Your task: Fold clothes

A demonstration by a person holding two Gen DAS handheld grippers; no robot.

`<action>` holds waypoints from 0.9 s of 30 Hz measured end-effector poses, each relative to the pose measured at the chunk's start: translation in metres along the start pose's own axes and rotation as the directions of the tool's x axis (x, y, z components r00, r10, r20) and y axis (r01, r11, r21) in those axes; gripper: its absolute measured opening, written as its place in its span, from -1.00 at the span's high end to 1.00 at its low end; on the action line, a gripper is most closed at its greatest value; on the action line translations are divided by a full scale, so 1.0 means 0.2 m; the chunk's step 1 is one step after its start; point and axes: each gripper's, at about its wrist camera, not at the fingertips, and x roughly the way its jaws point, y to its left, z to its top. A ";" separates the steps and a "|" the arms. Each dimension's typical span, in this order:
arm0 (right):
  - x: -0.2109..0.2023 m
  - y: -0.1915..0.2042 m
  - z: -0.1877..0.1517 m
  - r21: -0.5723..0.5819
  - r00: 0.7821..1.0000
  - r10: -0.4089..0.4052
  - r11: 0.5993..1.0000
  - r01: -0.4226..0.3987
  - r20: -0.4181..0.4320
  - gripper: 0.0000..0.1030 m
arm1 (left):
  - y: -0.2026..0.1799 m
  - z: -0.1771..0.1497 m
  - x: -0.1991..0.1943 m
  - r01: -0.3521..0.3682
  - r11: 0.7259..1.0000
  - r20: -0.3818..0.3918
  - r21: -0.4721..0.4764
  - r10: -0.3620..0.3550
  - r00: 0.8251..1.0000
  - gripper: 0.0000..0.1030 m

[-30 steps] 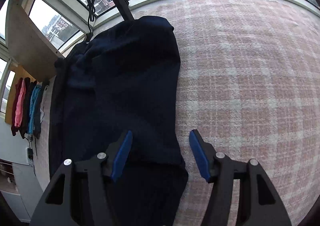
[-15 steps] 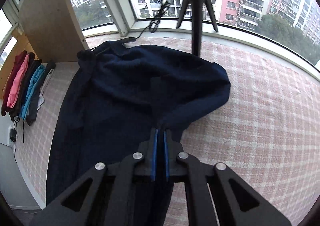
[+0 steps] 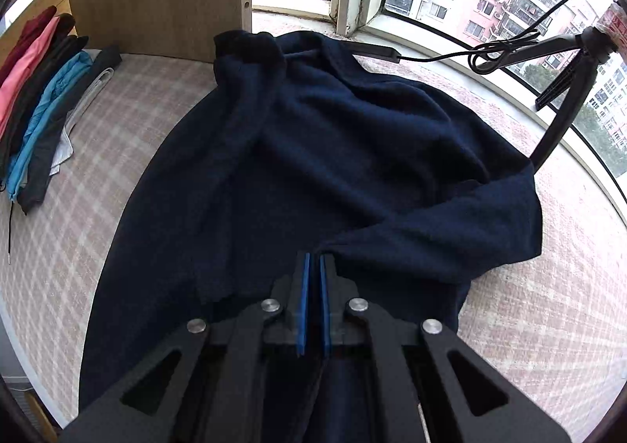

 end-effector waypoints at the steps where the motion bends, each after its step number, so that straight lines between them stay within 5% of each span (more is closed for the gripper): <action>1: 0.02 0.00 0.01 -0.001 1.000 0.018 1.000 -0.018 -0.015 0.77 | 0.02 -0.01 0.00 -0.007 1.000 -0.014 -0.017 0.006 1.000 0.89; 4: -0.07 -0.05 -0.01 0.033 0.994 0.108 0.994 -0.108 0.013 0.36 | 0.03 -0.04 -0.01 -0.031 0.999 -0.041 -0.028 0.030 0.999 0.89; 6: -0.16 -0.08 -0.07 0.027 0.990 0.131 0.991 -0.132 0.045 0.26 | 0.01 -0.04 -0.04 -0.044 0.999 -0.049 -0.012 0.043 0.998 0.89; 9: -0.31 -0.09 -0.22 -0.028 0.992 0.102 0.995 -0.100 0.076 0.26 | -0.01 -0.05 -0.06 -0.048 0.999 -0.061 0.018 0.049 0.997 0.89; 14: -0.32 0.05 -0.61 -0.146 0.989 0.131 0.979 -0.140 -0.071 0.29 | 0.01 -0.04 -0.12 -0.042 0.998 -0.048 0.055 0.045 0.998 0.89; 21: -0.23 0.15 -0.70 -0.138 0.990 0.032 0.989 -0.051 -0.139 0.29 | -0.02 -0.06 -0.10 -0.041 0.993 -0.069 0.113 0.049 0.996 0.96; 23: -0.22 0.15 -0.71 -0.122 0.986 0.045 0.990 -0.065 -0.161 0.49 | 0.00 -0.04 -0.07 -0.043 0.994 -0.063 0.104 0.050 0.997 0.96; 24: -0.22 0.15 -0.72 -0.122 0.985 0.047 0.990 -0.068 -0.165 0.88 | 0.01 -0.05 -0.09 -0.043 0.995 -0.055 0.093 0.049 0.997 0.97; 27: -0.24 0.16 -0.70 -0.070 0.971 0.174 0.980 -0.187 -0.164 0.91 | 0.08 -0.08 -0.14 -0.055 0.997 -0.042 0.053 0.057 0.997 0.97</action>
